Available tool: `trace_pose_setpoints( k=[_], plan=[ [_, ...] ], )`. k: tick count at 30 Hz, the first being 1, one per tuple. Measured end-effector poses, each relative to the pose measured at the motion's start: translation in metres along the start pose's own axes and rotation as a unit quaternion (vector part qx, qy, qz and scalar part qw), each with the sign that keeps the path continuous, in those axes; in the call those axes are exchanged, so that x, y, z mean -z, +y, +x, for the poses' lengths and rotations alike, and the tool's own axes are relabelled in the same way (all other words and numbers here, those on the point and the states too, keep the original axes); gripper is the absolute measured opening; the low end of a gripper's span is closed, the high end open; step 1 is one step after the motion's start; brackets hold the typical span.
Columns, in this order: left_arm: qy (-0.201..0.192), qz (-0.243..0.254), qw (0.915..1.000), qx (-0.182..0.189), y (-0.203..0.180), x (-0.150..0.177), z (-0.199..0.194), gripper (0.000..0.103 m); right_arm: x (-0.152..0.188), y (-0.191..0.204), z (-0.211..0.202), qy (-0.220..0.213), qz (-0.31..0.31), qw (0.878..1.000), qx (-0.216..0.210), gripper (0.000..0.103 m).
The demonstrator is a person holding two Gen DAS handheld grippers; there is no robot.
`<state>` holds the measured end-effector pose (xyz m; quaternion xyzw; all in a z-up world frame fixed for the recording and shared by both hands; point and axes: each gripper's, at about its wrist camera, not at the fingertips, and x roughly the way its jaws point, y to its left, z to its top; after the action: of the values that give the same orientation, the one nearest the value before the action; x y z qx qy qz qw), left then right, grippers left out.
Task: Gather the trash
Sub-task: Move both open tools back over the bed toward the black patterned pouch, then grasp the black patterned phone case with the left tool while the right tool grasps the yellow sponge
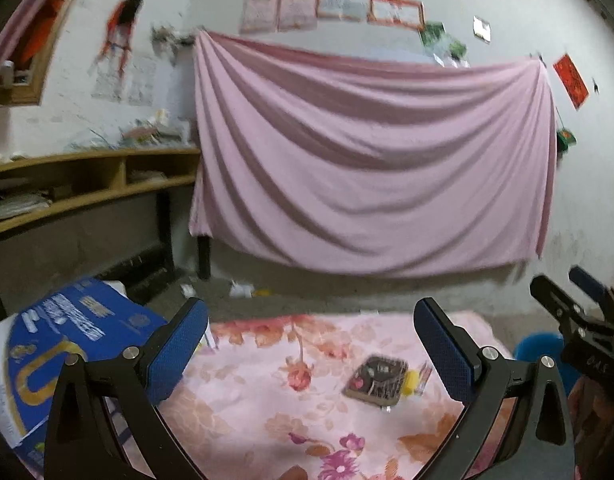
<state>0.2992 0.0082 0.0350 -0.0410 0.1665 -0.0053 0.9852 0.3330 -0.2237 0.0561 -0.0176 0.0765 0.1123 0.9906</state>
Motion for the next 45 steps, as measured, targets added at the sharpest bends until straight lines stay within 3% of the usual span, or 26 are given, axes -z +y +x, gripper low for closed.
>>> trace_pose_setpoints(
  k=[5,11,17,23,25,29,31,33,37,40,45],
  plan=[
    [0.087,0.034,0.9954,0.023,-0.006,0.010,0.039,0.101,0.007,0.005,0.021,0.045,-0.018,0.999,-0.001,0.103],
    [0.184,0.049,0.9809,0.041,-0.010,0.023,0.084,0.101,0.021,0.002,0.061,0.164,-0.019,0.986,0.013,0.103],
    [0.234,0.071,0.9662,0.083,-0.024,0.034,0.110,0.100,0.038,-0.008,0.091,0.252,0.004,0.968,0.014,0.103],
    [0.280,0.104,0.9477,0.113,-0.049,0.043,0.137,0.086,0.051,-0.015,0.103,0.303,0.027,0.952,0.001,0.095],
    [0.293,0.116,0.9414,0.119,-0.057,0.046,0.145,0.075,0.053,-0.015,0.105,0.312,0.025,0.950,-0.003,0.093],
    [0.317,0.118,0.9329,0.124,-0.064,0.053,0.157,0.073,0.053,-0.014,0.108,0.318,0.022,0.948,-0.007,0.091],
    [0.329,0.113,0.9291,0.127,-0.064,0.056,0.162,0.057,0.054,-0.013,0.109,0.321,0.020,0.947,-0.009,0.091],
    [0.330,0.111,0.9290,0.127,-0.062,0.056,0.163,0.050,0.054,-0.013,0.111,0.323,0.019,0.946,-0.011,0.091],
    [0.330,0.102,0.9297,0.129,-0.055,0.056,0.155,0.047,0.055,-0.010,0.113,0.329,0.013,0.944,-0.016,0.091],
    [0.322,0.082,0.9356,0.119,-0.041,0.055,0.145,0.047,0.056,-0.008,0.114,0.333,0.009,0.942,-0.023,0.091],
    [0.304,0.003,0.9474,0.101,0.001,0.053,0.123,0.047,0.057,0.002,0.113,0.332,0.000,0.941,-0.063,0.088]
  ],
)
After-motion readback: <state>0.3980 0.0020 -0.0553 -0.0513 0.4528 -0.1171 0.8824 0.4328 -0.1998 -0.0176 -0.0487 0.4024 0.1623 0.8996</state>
